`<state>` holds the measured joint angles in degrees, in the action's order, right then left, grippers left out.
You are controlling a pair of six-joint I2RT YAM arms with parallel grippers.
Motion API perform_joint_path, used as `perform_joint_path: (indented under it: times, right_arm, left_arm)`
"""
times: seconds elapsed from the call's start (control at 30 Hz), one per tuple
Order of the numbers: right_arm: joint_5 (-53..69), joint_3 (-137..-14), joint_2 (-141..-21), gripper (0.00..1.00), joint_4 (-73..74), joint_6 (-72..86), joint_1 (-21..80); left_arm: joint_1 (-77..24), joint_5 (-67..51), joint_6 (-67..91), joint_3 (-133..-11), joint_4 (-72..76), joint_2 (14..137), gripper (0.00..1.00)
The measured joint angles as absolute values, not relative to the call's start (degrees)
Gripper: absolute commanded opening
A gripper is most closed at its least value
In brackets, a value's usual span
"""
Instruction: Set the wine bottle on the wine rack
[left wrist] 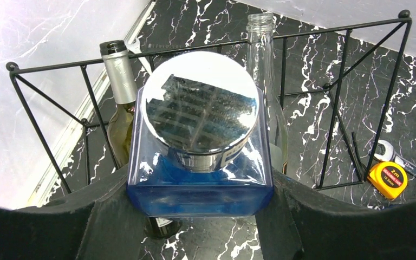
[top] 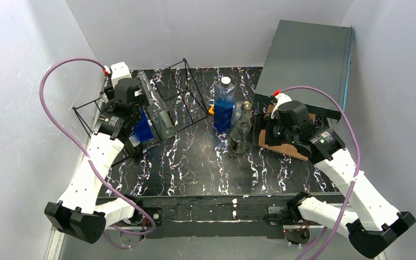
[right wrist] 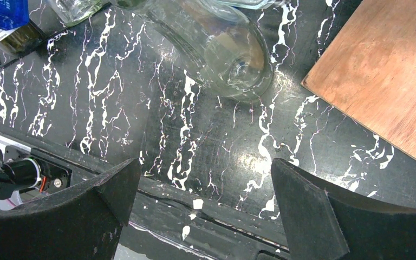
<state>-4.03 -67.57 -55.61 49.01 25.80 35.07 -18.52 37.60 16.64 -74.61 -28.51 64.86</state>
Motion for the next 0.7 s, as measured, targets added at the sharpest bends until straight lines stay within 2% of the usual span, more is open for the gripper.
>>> perform_joint_path:
  times: [0.7]
  right_arm:
    - [-4.1, -65.7, -55.1, 1.0, 48.1, 25.7, 35.1]
  left_arm:
    - [-10.4, 31.7, 26.4, -77.6, -34.0, 78.7, 0.0]
